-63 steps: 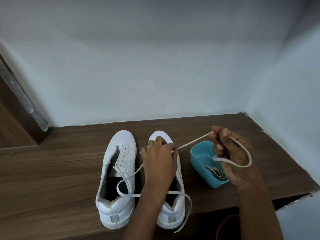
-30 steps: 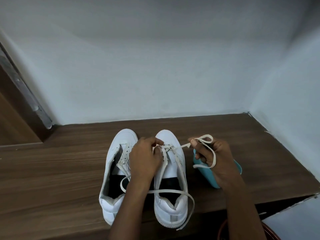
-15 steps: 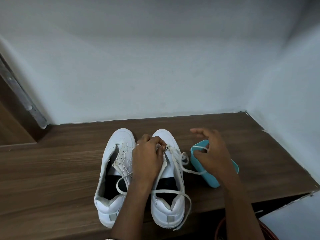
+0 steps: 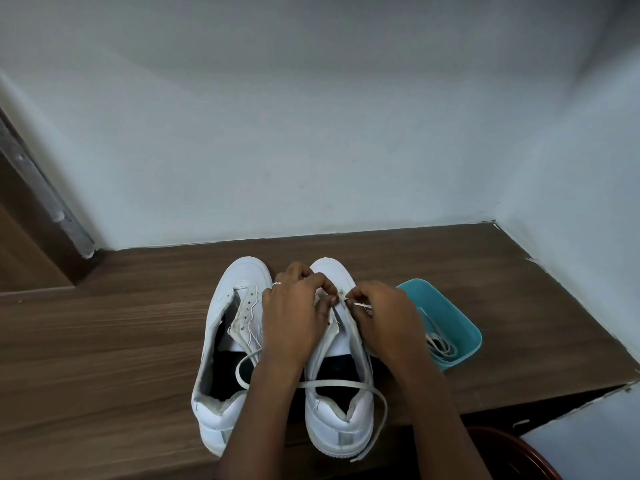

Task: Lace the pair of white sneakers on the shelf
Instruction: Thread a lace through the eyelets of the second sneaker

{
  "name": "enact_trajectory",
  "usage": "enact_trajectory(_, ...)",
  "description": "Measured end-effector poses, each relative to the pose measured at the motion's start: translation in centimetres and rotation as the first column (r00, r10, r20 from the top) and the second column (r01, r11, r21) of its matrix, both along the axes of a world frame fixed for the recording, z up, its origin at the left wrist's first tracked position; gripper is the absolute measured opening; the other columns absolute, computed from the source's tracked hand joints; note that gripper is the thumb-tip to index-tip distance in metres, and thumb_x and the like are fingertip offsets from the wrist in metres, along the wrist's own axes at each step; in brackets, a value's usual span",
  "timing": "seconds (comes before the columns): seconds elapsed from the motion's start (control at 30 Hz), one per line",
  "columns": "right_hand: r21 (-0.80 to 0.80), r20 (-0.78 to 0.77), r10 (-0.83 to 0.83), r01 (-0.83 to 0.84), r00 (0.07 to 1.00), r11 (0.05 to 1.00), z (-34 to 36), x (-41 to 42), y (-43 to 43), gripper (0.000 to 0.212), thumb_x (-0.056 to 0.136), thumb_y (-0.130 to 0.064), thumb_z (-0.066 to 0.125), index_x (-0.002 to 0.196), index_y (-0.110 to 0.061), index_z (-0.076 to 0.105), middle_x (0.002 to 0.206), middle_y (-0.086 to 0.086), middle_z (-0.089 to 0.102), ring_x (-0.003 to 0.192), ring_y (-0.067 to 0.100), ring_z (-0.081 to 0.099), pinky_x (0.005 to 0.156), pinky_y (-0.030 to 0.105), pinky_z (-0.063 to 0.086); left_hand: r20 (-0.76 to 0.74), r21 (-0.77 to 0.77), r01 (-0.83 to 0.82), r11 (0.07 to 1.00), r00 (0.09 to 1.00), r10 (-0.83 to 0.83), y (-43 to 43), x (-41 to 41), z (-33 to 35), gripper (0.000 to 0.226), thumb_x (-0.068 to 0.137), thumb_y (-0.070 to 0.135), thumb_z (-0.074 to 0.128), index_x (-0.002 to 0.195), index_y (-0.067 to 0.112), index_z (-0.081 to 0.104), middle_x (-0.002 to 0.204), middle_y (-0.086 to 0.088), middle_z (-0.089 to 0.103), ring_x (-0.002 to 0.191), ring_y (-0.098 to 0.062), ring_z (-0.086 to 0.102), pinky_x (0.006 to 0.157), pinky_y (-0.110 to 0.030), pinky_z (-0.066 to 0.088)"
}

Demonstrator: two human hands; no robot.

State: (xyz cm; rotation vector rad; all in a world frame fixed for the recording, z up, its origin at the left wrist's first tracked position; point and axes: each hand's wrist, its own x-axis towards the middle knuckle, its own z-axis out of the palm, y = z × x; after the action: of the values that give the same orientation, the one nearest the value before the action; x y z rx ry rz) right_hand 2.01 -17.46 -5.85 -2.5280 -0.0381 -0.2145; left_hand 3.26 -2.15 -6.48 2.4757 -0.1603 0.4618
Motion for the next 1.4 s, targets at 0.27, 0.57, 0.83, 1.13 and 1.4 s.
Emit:
enact_trajectory(0.27, 0.014, -0.026, -0.005, 0.006, 1.000, 1.000, -0.3, 0.3, 0.7, 0.024, 0.098, -0.028, 0.048, 0.079, -0.014, 0.053, 0.079, 0.002, 0.061, 0.073, 0.024, 0.055, 0.066, 0.038, 0.044, 0.020, 0.118, -0.016, 0.993, 1.000, 0.014, -0.6, -0.3, 0.0, 0.006, 0.093, 0.029, 0.063, 0.095, 0.026, 0.067, 0.110, 0.003, 0.052, 0.099, -0.023, 0.055, 0.081, -0.037, 0.041)
enact_trajectory(0.57, 0.112, -0.057, -0.058, 0.064, 0.997, 0.992, 0.0, 0.1, 1.0, 0.033, 0.099, -0.023, 0.047, 0.068, -0.012, 0.042, 0.061, -0.001, 0.044, 0.060, 0.017, 0.038, 0.056, 0.036, 0.029, -0.039, -0.099, -0.013, 0.995, 0.999, 0.009, -0.1, -0.1, -0.4, 0.009, 0.095, 0.007, 0.052, 0.096, 0.016, 0.055, 0.103, -0.003, 0.055, 0.085, -0.027, 0.057, 0.068, -0.038, 0.043)
enact_trajectory(0.83, 0.172, -0.085, -0.060, 0.074, 0.995, 0.982, 0.3, 0.5, 0.7, 0.039, 0.093, -0.023, 0.055, 0.059, -0.014, 0.038, 0.053, -0.001, 0.039, 0.053, 0.013, 0.033, 0.053, 0.033, 0.028, -0.385, -0.044, -0.023, 0.999, 0.923, 0.005, 2.0, -0.7, 0.8, 0.018, 0.094, 0.038, 0.064, 0.091, 0.021, 0.059, 0.088, 0.004, 0.066, 0.086, -0.019, 0.061, 0.070, -0.032, 0.042)
enact_trajectory(1.13, 0.196, -0.100, -0.077, 0.095, 0.992, 0.976, 0.2, 0.3, 0.9, 0.038, 0.091, -0.022, 0.056, 0.059, -0.013, 0.039, 0.054, 0.001, 0.038, 0.054, 0.014, 0.032, 0.052, 0.032, 0.026, -0.416, -0.233, -0.098, 0.968, 0.909, -0.008, 3.0, -0.7, 1.8, 0.018, 0.100, 0.026, 0.052, 0.083, 0.021, 0.057, 0.077, 0.010, 0.061, 0.075, -0.016, 0.059, 0.070, -0.032, 0.043)
enact_trajectory(1.4, 0.346, -0.125, -0.094, 0.132, 0.988, 0.929, 1.9, -0.3, 0.3, 0.015, 0.089, -0.029, 0.070, 0.087, -0.015, 0.064, 0.080, -0.002, 0.067, 0.075, 0.014, 0.062, 0.072, 0.034, 0.051, -0.393, -0.383, -0.107, 0.918, 0.918, -0.057, 3.2, -1.5, 3.3, 0.012, 0.099, 0.019, 0.053, 0.088, 0.022, 0.057, 0.082, 0.006, 0.065, 0.057, -0.008, 0.066, 0.072, -0.039, 0.056)
